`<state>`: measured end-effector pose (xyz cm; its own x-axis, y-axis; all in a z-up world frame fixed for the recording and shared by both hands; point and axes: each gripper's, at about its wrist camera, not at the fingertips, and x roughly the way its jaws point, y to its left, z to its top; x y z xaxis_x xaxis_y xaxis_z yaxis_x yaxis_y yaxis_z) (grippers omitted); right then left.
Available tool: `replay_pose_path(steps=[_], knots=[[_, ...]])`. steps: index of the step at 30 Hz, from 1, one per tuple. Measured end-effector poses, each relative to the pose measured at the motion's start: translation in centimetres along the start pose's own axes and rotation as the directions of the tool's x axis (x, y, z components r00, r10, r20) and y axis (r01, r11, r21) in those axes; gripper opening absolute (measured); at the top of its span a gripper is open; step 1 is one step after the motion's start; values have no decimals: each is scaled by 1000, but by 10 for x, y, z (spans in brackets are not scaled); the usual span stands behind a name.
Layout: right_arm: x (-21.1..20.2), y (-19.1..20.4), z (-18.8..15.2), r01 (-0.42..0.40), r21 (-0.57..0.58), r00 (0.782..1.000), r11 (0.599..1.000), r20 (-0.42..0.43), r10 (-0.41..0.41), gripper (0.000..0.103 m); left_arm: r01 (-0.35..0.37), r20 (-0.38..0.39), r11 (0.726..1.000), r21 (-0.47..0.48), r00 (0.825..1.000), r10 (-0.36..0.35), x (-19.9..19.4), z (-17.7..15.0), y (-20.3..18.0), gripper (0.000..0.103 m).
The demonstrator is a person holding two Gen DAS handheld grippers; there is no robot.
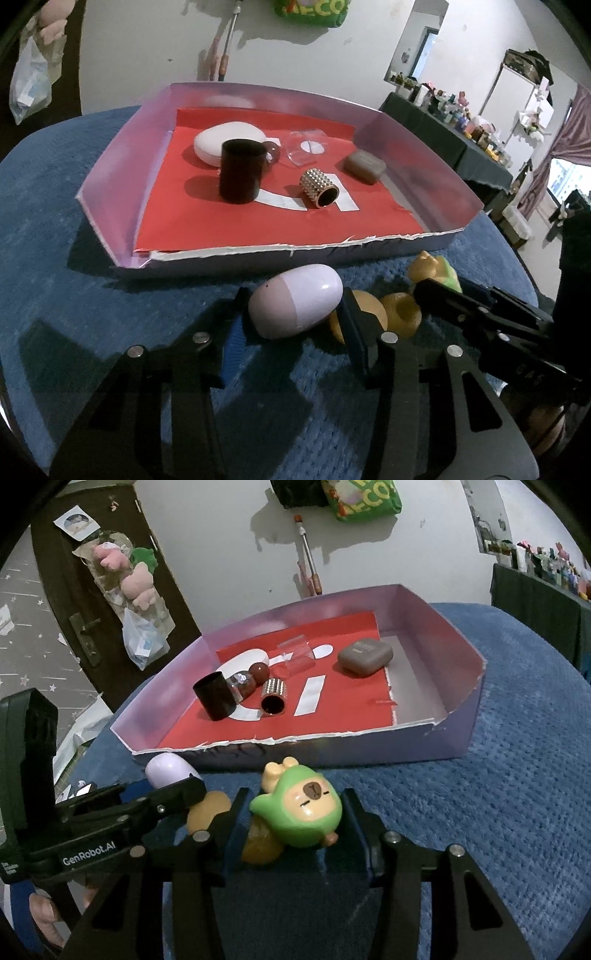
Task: Organize rigid objects
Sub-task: 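Grasp the green frog toy with the right tool while the left tool grasps the lavender egg, then lift the frog toy in the right tool while the left tool lifts the egg toward the tray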
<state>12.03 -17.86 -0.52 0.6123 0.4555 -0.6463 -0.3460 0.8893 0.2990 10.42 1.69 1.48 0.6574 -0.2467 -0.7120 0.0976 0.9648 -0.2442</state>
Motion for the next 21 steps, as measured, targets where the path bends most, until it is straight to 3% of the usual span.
replay_pose_path(steps=[9,21], knots=[[-25,12,-8,3,-37,998,999,59,-1,51,10,23,1000,-24,1000,-10,-18,-7,5,45],[-44,33,-23,-37,-77,997,996,70,43,51,17,50,999,-37,999,-15,-35,-15,4,45]])
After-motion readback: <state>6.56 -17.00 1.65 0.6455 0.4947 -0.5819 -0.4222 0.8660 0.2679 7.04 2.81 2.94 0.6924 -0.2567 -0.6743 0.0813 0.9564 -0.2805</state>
